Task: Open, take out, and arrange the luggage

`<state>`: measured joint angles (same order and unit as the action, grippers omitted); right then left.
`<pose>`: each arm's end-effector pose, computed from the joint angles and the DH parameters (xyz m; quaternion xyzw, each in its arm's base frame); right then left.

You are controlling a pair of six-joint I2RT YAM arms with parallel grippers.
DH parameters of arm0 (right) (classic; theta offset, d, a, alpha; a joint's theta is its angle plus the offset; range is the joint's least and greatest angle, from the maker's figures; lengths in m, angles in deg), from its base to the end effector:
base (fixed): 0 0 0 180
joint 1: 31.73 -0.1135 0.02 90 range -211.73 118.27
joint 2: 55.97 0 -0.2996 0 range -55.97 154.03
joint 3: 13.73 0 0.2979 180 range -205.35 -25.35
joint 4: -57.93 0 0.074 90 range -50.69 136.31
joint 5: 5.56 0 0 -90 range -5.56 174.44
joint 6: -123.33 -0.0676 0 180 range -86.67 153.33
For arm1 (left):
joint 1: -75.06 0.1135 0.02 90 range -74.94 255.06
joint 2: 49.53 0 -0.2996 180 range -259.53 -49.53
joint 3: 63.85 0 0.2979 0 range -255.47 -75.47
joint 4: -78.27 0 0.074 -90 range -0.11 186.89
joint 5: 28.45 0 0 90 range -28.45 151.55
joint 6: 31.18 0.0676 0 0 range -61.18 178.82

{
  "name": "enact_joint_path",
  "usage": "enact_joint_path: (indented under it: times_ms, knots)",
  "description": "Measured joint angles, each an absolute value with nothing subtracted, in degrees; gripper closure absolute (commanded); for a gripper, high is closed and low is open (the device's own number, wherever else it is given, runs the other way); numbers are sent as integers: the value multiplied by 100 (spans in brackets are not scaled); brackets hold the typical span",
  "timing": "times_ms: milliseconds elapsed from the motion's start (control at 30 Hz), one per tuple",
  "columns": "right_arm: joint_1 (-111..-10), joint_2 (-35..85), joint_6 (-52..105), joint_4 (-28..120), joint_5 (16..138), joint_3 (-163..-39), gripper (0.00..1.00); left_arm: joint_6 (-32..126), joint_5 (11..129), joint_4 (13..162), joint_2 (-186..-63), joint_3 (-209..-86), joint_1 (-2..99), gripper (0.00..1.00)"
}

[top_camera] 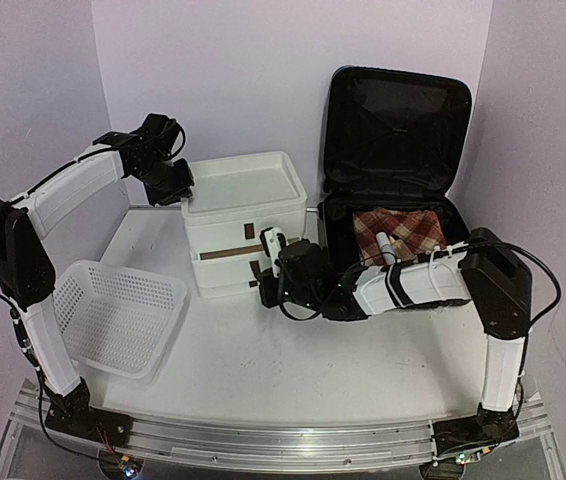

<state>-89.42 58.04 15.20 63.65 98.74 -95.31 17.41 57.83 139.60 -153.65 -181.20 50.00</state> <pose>0.2910 0.4288 0.1647 -0.2244 0.8170 0.2363 0.4758 0.4345 -0.1983 0.3669 -0.1442 0.9223 -0.1705 0.3155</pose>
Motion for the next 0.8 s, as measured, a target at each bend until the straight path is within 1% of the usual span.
enact_joint_path:
  times_ms: [233,500,533,600,667,733,800]
  knots:
    - [-9113,5273,1216,5791,9459,-9109,100,1748,5791,13980,-15376,-18140,5000,100]
    - [-9471,4574,1037,5292,9468,-8718,100,1778,5826,13993,-15387,-18162,5011,100]
    - [-9535,4504,1030,5248,9485,-8665,99,1792,5837,13995,-15387,-18162,5016,100]
    - [-9635,4403,991,5139,9500,-8602,88,1833,5852,13993,-15387,-18162,5016,100]
    - [-9683,4340,949,5043,9511,-8578,70,1859,5863,13993,-15387,-18162,5016,100]
    - [-9705,4283,927,4910,9535,-8554,49,1875,5866,13988,-15387,-18162,5018,100]
    - [-9712,4185,956,4658,9623,-8554,36,1892,5901,13988,-15387,-18162,5029,100]
